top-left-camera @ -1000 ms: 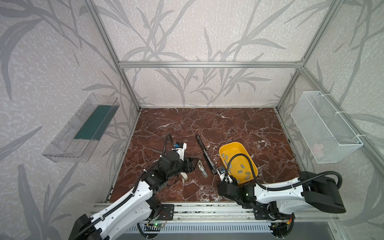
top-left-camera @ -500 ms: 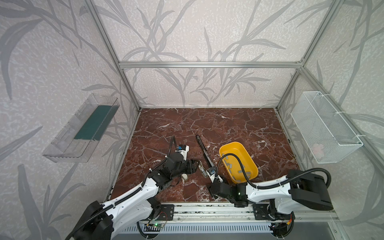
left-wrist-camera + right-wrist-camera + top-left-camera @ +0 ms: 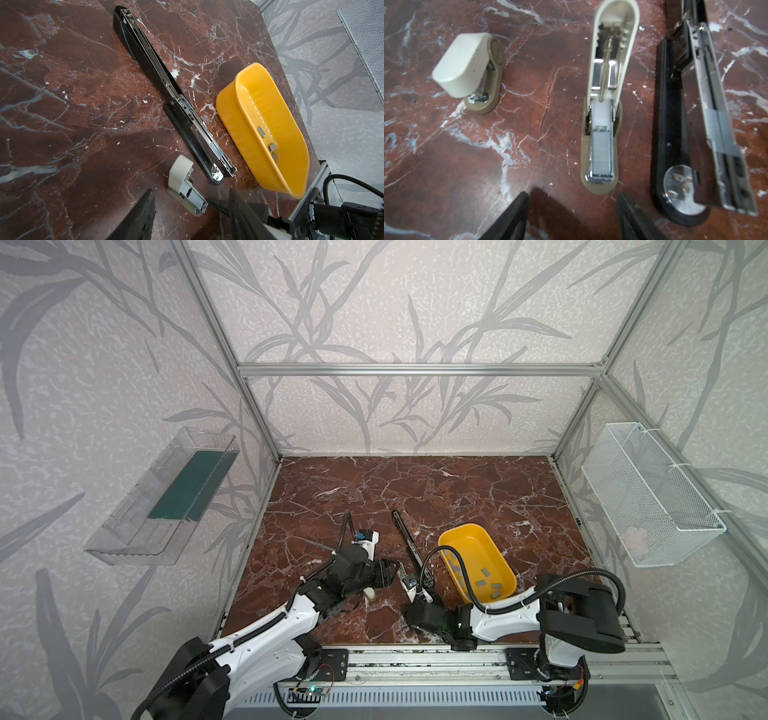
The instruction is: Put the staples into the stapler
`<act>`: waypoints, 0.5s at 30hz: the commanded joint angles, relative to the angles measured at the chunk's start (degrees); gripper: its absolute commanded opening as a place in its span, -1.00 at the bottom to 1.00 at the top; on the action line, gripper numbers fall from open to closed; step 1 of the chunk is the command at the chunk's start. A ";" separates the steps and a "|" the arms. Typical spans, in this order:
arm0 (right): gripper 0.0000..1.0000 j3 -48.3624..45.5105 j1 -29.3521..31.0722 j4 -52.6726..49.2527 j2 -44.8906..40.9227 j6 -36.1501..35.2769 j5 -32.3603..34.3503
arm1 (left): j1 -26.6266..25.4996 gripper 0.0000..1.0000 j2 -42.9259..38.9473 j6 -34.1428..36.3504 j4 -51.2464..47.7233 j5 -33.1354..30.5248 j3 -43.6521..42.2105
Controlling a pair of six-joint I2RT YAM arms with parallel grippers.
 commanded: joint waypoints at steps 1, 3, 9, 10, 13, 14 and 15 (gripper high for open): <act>0.35 0.48 -0.96 -2.56 3.09 1.85 0.53 | -0.21 0.14 -0.16 0.50 1.10 -1.36 -0.59; 0.35 0.29 -1.05 -2.80 3.59 2.36 1.25 | -0.17 0.14 -0.12 0.50 1.27 -1.52 -0.80; 0.35 -0.51 -1.05 -3.02 3.52 2.72 2.74 | -0.17 0.13 0.46 0.51 1.69 -1.46 -0.71; 0.35 -0.57 -1.13 -3.09 3.44 2.55 2.87 | -0.18 0.13 0.58 0.51 1.85 -1.43 -0.73; 0.36 -0.89 -1.27 -3.04 3.51 2.44 3.49 | -0.17 0.10 1.08 0.42 2.38 -1.35 -0.70; 0.35 -1.07 -1.31 -2.89 3.58 2.37 3.45 | -0.24 0.09 1.19 0.24 2.66 -1.30 -0.77; 0.33 -1.40 -1.57 -2.09 3.68 1.99 3.05 | -0.19 0.09 1.44 0.03 2.87 -1.30 -0.81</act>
